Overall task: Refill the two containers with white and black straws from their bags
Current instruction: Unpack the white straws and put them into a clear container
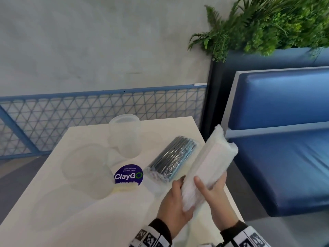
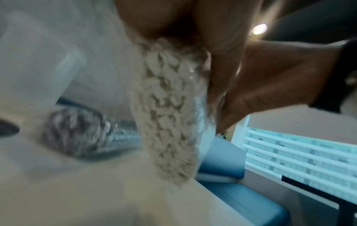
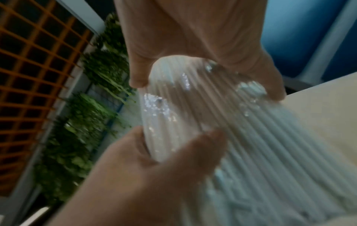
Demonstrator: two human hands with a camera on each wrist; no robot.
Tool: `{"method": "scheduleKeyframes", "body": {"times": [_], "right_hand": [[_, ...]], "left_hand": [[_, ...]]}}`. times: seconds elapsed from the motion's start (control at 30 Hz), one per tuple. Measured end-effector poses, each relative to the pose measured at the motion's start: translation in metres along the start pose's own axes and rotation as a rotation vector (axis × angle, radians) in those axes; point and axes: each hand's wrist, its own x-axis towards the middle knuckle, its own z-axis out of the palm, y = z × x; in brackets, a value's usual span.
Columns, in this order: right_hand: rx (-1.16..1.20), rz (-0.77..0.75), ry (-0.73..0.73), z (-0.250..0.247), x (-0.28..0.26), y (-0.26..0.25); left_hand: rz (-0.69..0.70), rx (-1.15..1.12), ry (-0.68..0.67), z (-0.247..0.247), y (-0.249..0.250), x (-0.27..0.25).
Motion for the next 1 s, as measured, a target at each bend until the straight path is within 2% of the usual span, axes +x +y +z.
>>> {"method": "scheduleKeyframes", "body": {"times": [0.13,0.27,0.33,0.4,0.57,0.73,0.83,0.93,1.0], "right_hand": [[0.186,0.06,-0.137,0.032,-0.011,-0.017],[0.255,0.105,-0.237,0.059,-0.015,-0.014],[0.264,0.151,-0.262,0.075,-0.016,-0.006],[0.254,0.199,-0.294,0.094,-0.019,0.007],[0.258,0.319,-0.387,0.144,-0.039,0.036],[0.269,0.375,-0.486,0.189,-0.059,0.051],[0.225,0.278,-0.466,0.216,-0.068,0.054],[0.082,0.041,-0.336,0.237,-0.073,0.055],[-0.07,-0.141,-0.226,0.247,-0.074,0.053]], "left_hand": [[0.327,0.202,0.217,-0.016,-0.023,-0.015],[0.376,0.217,0.21,-0.043,-0.044,-0.035],[0.307,0.134,0.183,-0.061,-0.051,-0.046],[0.128,-0.042,0.132,-0.082,-0.056,-0.054],[-0.132,-0.364,0.141,-0.151,-0.08,-0.07],[-0.227,-0.411,0.114,-0.211,-0.115,-0.092],[-0.273,-0.405,0.177,-0.23,-0.13,-0.108],[-0.296,-0.353,0.237,-0.246,-0.145,-0.121],[-0.298,-0.299,0.212,-0.256,-0.155,-0.128]]}}
